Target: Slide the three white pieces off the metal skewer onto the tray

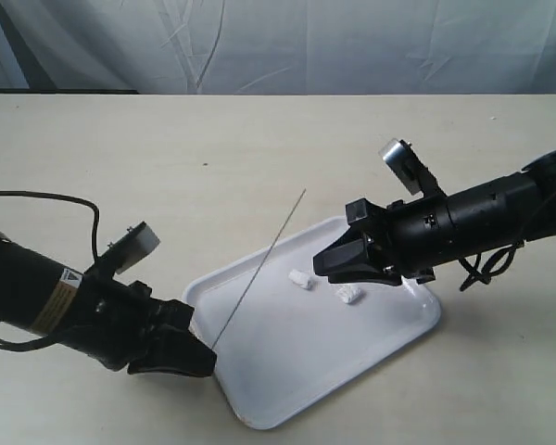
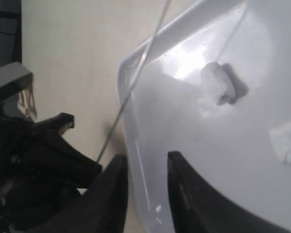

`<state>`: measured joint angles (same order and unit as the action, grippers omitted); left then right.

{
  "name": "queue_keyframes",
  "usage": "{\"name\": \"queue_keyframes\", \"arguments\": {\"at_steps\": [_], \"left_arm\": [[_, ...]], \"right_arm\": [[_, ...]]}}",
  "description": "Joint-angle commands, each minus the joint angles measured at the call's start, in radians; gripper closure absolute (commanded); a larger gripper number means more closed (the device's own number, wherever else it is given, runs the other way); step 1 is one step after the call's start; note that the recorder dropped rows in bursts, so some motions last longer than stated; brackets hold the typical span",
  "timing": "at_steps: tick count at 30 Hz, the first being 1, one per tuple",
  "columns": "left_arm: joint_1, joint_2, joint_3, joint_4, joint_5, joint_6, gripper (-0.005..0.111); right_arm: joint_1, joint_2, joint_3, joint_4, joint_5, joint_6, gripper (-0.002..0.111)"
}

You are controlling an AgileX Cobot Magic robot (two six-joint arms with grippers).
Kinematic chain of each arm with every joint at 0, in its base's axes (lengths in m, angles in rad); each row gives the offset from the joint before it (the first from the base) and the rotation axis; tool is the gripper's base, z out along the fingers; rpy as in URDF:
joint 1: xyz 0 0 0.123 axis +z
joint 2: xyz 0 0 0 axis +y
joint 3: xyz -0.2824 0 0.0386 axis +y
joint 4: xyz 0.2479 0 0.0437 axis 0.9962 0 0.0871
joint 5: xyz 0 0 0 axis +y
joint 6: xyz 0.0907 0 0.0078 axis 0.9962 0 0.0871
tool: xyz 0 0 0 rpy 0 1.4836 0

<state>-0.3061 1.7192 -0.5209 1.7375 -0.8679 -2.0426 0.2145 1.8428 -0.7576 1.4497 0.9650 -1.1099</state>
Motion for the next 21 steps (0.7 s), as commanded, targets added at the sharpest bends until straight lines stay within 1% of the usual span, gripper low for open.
{"name": "queue_keyframes", "arguments": {"at_steps": [1,9,11,12,13,14,15,16,17,18,21], "left_arm": [[-0.005,0.062,-0.011,0.007,-0.031,-0.007,0.107],[-0.005,0.129,-0.011,0.007,-0.107,-0.007,0.107],[-0.005,0.129,-0.011,0.007,-0.101,-0.007,0.102],[-0.005,0.129,-0.011,0.007,-0.096,-0.007,0.095],[-0.005,0.129,-0.011,0.007,-0.094,-0.007,0.091],[-0.005,0.129,-0.011,0.007,-0.092,-0.007,0.083],[-0.005,0.129,-0.011,0.007,-0.097,-0.007,0.080],[-0.005,0.129,-0.011,0.007,-0.130,-0.007,0.075],[-0.005,0.129,-0.011,0.007,-0.153,-0.007,0.073],[-0.005,0.129,-0.011,0.007,-0.213,0.002,0.072],[-0.003,0.129,-0.011,0.007,-0.301,0.045,0.072]], "right_arm": [[-0.005,-0.059,-0.007,0.024,0.029,-0.015,0.080],[-0.005,-0.124,-0.047,0.025,0.059,-0.012,0.080],[-0.005,-0.134,-0.047,0.029,0.053,-0.012,0.080],[-0.005,-0.136,-0.047,0.029,0.054,-0.012,0.080],[-0.005,-0.136,-0.047,0.029,0.057,-0.012,0.080],[-0.005,-0.136,-0.047,0.029,0.058,-0.012,0.080],[-0.005,-0.136,-0.047,0.029,0.059,-0.012,0.080],[-0.005,-0.136,-0.047,0.029,0.069,-0.012,0.080],[-0.005,-0.136,-0.047,0.029,0.080,-0.012,0.080],[-0.005,-0.137,-0.047,0.029,0.086,-0.012,0.080],[-0.005,-0.151,-0.070,0.040,0.084,-0.016,0.080]]}}
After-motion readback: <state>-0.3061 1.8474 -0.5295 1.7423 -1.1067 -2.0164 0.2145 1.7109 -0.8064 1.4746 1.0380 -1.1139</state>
